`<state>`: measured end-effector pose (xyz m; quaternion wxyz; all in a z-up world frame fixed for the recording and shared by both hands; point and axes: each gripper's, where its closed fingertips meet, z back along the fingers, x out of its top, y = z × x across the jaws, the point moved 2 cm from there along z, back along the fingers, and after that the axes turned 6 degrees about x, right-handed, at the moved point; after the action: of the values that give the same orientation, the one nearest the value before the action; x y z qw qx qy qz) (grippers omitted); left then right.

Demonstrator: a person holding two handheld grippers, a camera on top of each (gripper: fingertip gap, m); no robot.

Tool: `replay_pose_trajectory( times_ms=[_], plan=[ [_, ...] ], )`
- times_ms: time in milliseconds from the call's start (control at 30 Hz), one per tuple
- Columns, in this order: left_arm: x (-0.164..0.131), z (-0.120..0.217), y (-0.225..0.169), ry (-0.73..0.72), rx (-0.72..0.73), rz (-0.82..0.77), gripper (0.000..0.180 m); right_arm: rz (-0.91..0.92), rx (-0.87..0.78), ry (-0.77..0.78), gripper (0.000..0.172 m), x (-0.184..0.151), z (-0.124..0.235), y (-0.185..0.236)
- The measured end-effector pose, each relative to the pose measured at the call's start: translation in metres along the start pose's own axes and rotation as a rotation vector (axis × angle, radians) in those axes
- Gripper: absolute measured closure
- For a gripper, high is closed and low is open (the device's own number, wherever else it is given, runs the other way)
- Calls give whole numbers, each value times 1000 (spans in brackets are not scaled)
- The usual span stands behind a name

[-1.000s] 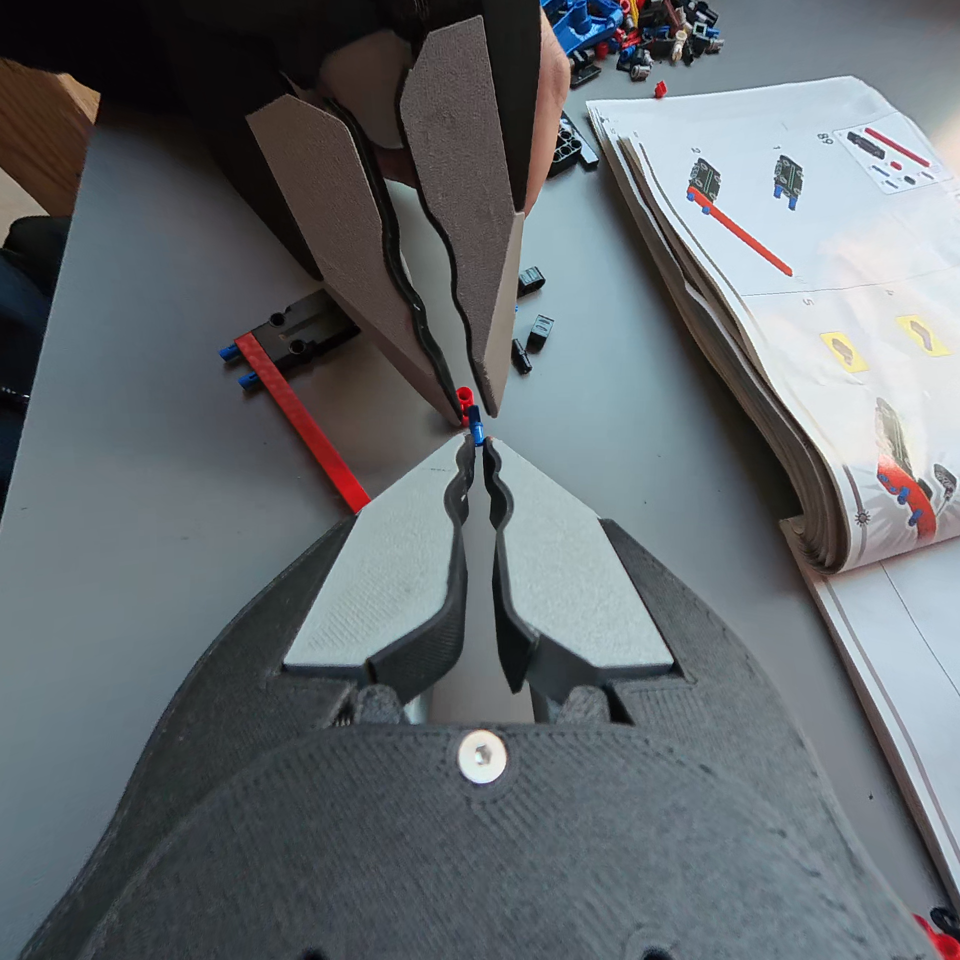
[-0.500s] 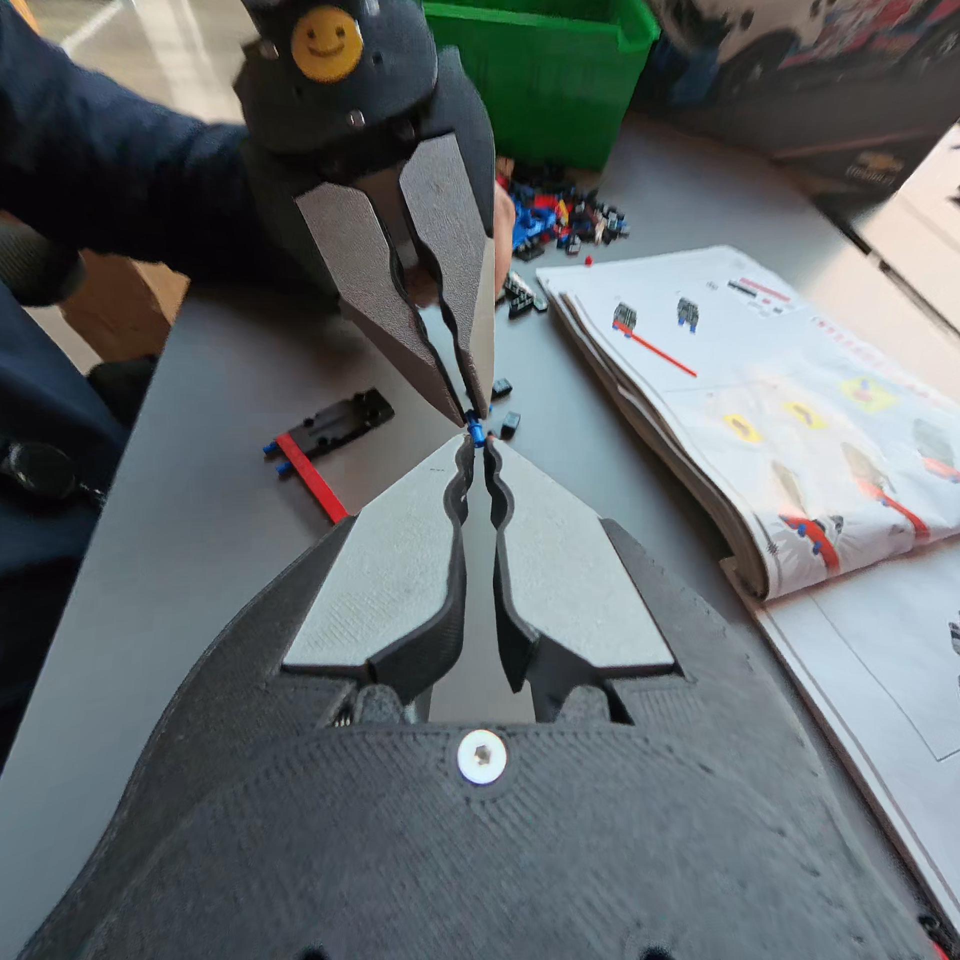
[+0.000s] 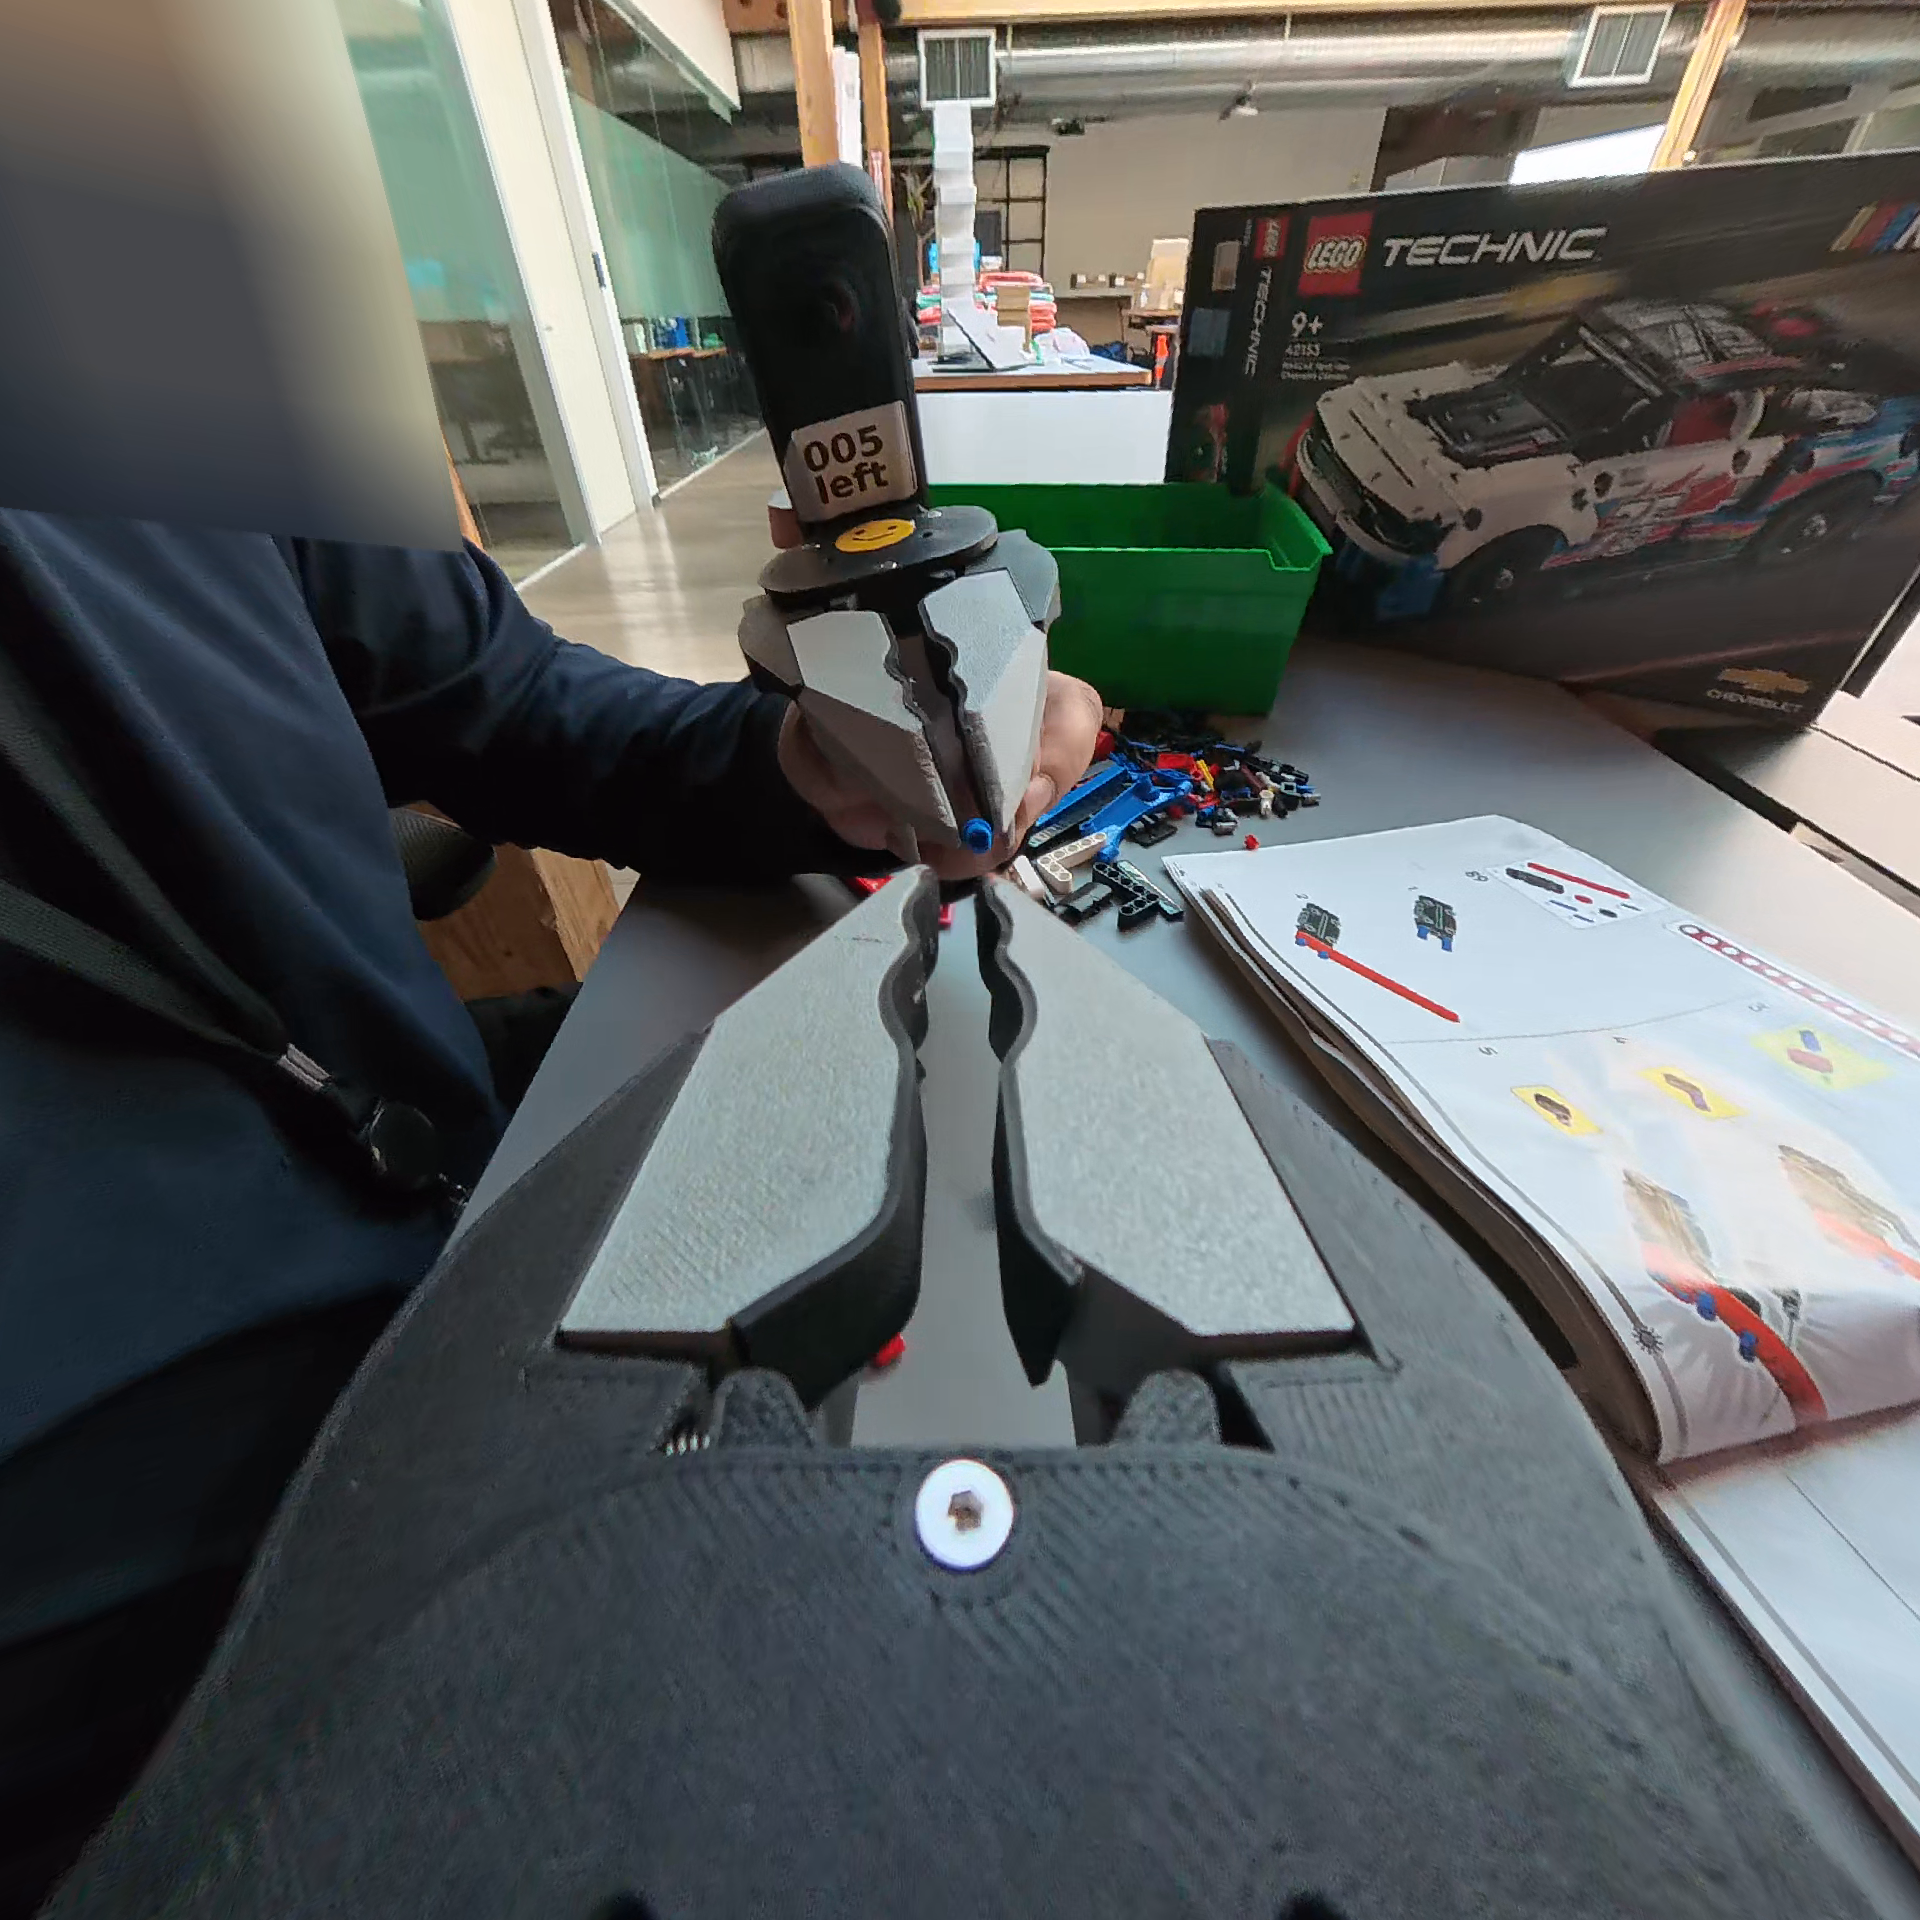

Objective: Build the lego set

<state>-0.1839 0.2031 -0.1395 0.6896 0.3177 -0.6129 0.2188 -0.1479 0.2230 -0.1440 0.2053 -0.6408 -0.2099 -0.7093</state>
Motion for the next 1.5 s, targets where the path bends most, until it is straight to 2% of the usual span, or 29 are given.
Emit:
replay_pose_trajectory(
  times_ms=[367,967,1033,1100,1133,1367,1500],
  plan=[
    [-1,-3,-6,3,-2,-47,178,11,-16,-17,168,3,-1,-1],
    [-11,-6,-7,71,1,-70,178,45,-25,71,171,-10,-5,-2],
    [-19,-6,-6,121,-11,-25,174,40,-56,120,171,-17,-5,-7],
    [-33,-5,-4,223,-39,30,153,7,-87,185,171,-29,-4,-14],
    [-43,-3,-1,292,-39,38,152,-10,-102,229,171,-37,-4,-17],
    [-105,5,-8,641,-116,-31,164,-88,-109,501,171,-81,-9,-21],
    [-122,2,-6,729,-99,-64,164,-75,-107,588,171,-90,-15,-17]
  ],
)
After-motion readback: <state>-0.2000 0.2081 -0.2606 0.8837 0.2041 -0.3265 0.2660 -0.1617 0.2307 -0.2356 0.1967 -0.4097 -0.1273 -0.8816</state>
